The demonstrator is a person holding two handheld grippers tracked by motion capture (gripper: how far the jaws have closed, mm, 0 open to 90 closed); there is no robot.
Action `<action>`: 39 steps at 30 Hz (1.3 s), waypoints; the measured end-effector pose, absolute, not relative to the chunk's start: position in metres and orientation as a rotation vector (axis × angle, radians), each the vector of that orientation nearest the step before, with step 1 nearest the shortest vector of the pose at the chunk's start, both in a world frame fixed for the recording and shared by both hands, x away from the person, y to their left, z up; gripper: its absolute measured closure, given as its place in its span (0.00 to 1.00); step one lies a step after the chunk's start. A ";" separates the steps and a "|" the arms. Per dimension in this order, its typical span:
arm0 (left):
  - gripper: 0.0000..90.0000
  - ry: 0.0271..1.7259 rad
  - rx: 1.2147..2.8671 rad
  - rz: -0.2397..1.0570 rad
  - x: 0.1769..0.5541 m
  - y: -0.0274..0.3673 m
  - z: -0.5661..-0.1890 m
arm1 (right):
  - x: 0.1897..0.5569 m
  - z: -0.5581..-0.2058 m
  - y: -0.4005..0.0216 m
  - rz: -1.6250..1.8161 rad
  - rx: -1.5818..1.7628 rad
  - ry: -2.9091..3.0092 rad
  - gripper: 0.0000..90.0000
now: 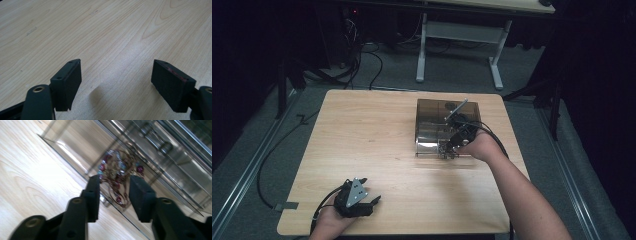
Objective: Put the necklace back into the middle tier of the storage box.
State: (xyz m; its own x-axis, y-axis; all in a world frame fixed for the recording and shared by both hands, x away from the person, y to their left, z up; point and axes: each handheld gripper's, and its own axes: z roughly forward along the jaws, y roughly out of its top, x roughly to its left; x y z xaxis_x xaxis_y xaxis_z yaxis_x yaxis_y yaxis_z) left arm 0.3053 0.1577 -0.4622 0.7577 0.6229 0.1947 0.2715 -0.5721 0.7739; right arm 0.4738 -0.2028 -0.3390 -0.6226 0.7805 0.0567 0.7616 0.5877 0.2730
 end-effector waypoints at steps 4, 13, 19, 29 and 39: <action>0.27 0.666 2.186 0.587 0.305 0.158 -0.462 | 0.472 -0.344 -0.197 0.397 1.312 2.757 0.91; 0.27 0.670 2.182 0.586 0.305 0.159 -0.462 | 0.491 -0.374 -0.199 0.318 1.369 2.681 1.00; 0.27 0.669 2.184 0.589 0.305 0.158 -0.462 | 0.492 -0.381 -0.202 0.292 1.375 2.672 0.99; 0.28 0.672 2.185 0.591 0.305 0.157 -0.462 | 0.491 -0.350 -0.199 0.375 1.361 2.599 0.98; 0.28 0.672 2.181 0.588 0.305 0.158 -0.462 | 0.500 -0.373 -0.179 0.361 1.356 2.652 0.97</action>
